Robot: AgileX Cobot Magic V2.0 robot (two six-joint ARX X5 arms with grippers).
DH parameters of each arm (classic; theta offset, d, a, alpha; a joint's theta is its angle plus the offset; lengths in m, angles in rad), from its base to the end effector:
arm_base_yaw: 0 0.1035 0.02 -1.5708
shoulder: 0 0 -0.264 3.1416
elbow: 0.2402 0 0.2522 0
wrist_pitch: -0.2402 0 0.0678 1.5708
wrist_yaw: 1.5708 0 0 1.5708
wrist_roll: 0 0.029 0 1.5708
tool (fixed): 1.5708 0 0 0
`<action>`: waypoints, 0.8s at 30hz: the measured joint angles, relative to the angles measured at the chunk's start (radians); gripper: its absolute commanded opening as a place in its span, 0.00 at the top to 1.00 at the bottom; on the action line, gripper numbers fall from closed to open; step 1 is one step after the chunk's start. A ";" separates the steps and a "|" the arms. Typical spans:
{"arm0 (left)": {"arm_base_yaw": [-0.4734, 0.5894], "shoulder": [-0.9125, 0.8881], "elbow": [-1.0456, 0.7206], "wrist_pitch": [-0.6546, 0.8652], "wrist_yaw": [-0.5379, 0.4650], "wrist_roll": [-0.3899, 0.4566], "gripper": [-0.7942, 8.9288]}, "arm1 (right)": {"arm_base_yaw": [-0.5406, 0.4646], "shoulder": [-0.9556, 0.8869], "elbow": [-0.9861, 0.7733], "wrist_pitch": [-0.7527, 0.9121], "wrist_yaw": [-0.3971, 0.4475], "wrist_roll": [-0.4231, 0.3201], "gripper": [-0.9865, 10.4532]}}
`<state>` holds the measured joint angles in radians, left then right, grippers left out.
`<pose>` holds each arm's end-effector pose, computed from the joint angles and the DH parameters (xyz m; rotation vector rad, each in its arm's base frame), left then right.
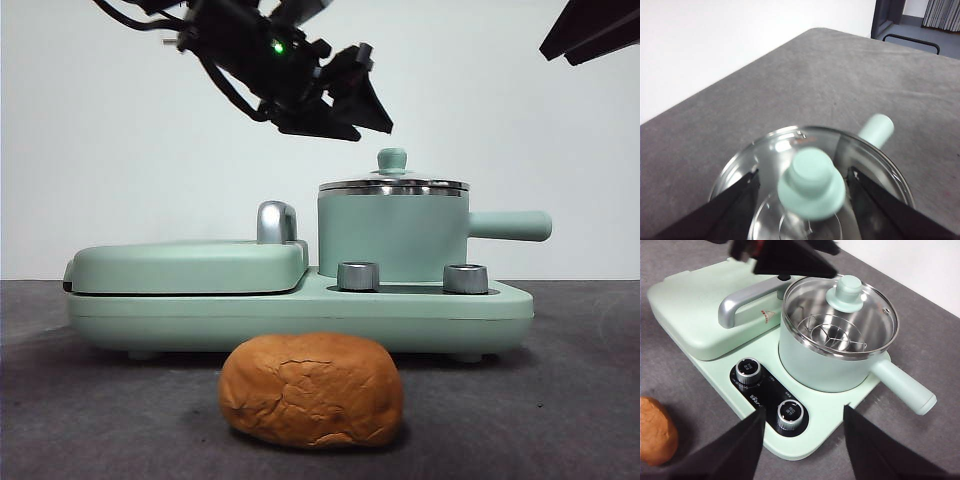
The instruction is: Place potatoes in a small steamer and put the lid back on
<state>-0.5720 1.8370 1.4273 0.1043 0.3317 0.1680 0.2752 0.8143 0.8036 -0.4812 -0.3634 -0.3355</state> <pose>0.3555 -0.2401 0.2870 0.1930 0.2378 -0.9211 0.1589 0.0556 0.3080 -0.2953 0.3898 0.7029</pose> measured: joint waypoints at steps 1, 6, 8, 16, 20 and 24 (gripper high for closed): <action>0.000 0.013 0.017 -0.004 0.000 0.000 0.62 | 0.000 0.000 0.000 0.000 0.000 0.000 0.70; -0.005 0.065 0.086 -0.012 0.000 0.000 0.62 | 0.000 0.000 0.000 0.000 0.000 0.000 0.70; -0.008 0.074 0.093 -0.011 0.001 -0.001 0.62 | 0.000 0.000 0.000 0.000 0.000 0.000 0.70; -0.019 0.100 0.094 -0.025 0.005 0.000 0.63 | 0.000 0.000 0.000 0.018 0.000 0.000 0.70; -0.021 0.102 0.094 -0.025 0.005 0.000 0.63 | 0.000 0.000 0.000 0.018 0.000 0.000 0.70; -0.021 0.113 0.094 -0.024 0.005 0.000 0.63 | 0.000 0.000 0.000 0.018 0.000 0.000 0.70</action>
<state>-0.5934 1.9499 1.5215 0.0799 0.3370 0.1677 0.2752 0.8143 0.8036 -0.4629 -0.3630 -0.3355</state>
